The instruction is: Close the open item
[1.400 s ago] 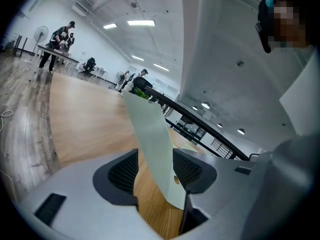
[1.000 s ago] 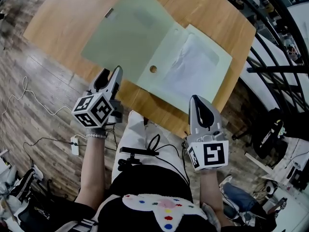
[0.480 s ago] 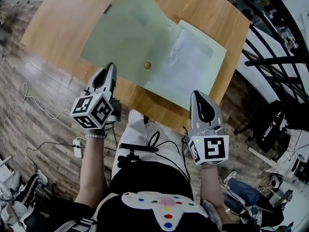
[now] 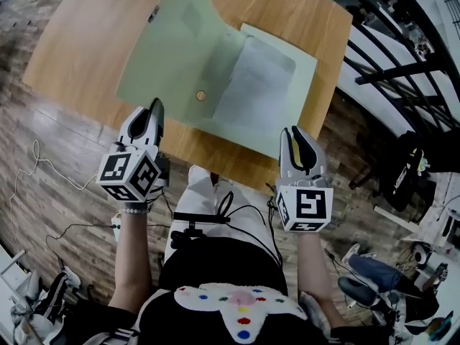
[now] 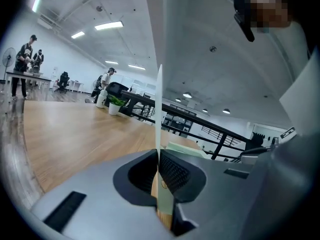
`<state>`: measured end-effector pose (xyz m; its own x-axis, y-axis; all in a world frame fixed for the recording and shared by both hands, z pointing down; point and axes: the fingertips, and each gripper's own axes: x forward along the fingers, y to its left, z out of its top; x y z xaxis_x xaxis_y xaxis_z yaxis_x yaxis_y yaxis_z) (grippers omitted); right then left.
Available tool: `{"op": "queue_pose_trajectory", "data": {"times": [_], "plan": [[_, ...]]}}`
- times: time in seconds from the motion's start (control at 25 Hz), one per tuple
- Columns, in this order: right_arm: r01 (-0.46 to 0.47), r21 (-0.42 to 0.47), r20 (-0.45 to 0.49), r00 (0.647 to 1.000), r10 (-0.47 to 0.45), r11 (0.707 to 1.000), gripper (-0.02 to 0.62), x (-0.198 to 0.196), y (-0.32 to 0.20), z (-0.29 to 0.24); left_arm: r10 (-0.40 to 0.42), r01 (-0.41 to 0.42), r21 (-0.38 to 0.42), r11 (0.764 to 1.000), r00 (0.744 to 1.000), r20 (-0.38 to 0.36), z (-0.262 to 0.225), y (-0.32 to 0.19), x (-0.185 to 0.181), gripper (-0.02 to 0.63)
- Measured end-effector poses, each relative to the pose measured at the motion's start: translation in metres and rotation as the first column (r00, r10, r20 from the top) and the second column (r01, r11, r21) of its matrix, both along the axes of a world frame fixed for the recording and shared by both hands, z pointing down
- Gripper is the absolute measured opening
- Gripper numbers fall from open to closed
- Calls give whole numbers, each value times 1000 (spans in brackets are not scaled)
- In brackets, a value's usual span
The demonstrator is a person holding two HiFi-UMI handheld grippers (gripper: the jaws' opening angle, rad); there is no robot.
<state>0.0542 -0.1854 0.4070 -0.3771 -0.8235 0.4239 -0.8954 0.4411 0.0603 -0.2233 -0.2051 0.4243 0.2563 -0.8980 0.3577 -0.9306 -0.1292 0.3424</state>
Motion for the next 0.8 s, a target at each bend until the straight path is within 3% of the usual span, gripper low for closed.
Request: {"op": "queue_pose_trajectory", "data": {"times": [0.04, 0.28, 0.6, 0.8], "plan": [[-5, -14, 6, 1000, 5, 1000, 80, 3, 2, 4, 7, -8, 4, 1000, 1000, 6, -2, 1, 2, 14], [-29, -109, -9, 1000, 28, 994, 184, 15, 19, 47, 65, -67, 17, 998, 993, 94, -9, 8, 17, 14], [-120, -234, 25, 991, 130, 965, 231, 43, 29, 95, 124, -130, 22, 991, 977, 172, -19, 10, 48, 14], [-117, -271, 115, 982, 153, 955, 227, 47, 32, 105, 174, -182, 20, 983, 960, 219, -23, 14, 66, 15]]}}
